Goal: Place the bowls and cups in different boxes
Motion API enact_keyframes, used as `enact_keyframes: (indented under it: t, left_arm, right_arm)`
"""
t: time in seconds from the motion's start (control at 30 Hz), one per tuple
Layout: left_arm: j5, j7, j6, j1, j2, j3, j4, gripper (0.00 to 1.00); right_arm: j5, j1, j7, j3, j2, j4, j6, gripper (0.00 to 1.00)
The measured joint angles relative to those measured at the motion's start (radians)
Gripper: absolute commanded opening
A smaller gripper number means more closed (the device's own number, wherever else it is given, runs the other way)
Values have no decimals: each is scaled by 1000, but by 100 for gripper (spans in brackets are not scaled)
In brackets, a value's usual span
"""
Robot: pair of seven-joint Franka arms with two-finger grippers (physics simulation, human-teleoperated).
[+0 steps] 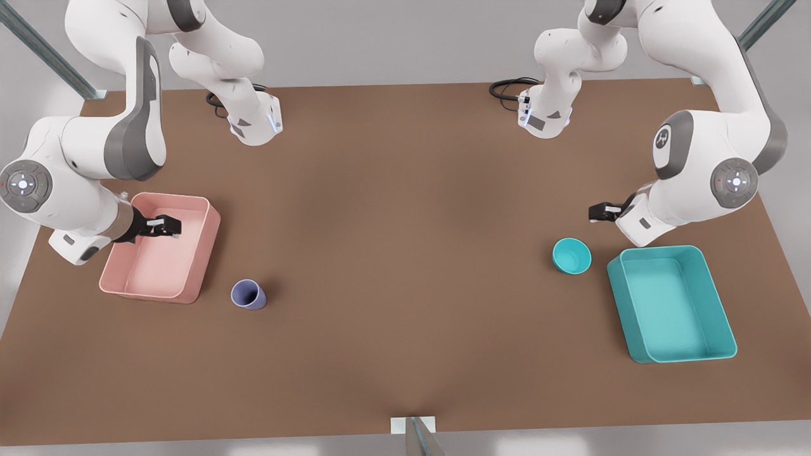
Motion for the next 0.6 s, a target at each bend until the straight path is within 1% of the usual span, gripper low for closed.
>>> enact_keyframes:
  t: [0.03,0.07,0.13,0.23,0.3,0.43,0.6]
  left_arm:
    - [0,1,4,0,0,0,-10,100]
    - [6,2,19,-10,-1,-3,-52,100]
    - [52,4,95,-68,13,-28,-183,100]
    - [144,6,302,-131,96,-43,-403,100]
    - [212,7,430,-143,147,-45,-489,100]
    - [325,10,585,-137,211,-44,-564,100]
    - [368,10,671,-120,256,-40,-591,100]
  right_arm:
    - [-1,1,-2,0,0,0,1,100]
    - [2,2,-3,1,10,3,2,100]
    - [20,16,-6,4,52,10,9,100]
    - [30,90,-9,8,171,4,68,99]
    - [33,98,-10,8,242,2,133,100]
    - [37,65,-11,5,306,-35,283,100]
    - [52,46,-12,4,316,-160,476,100]
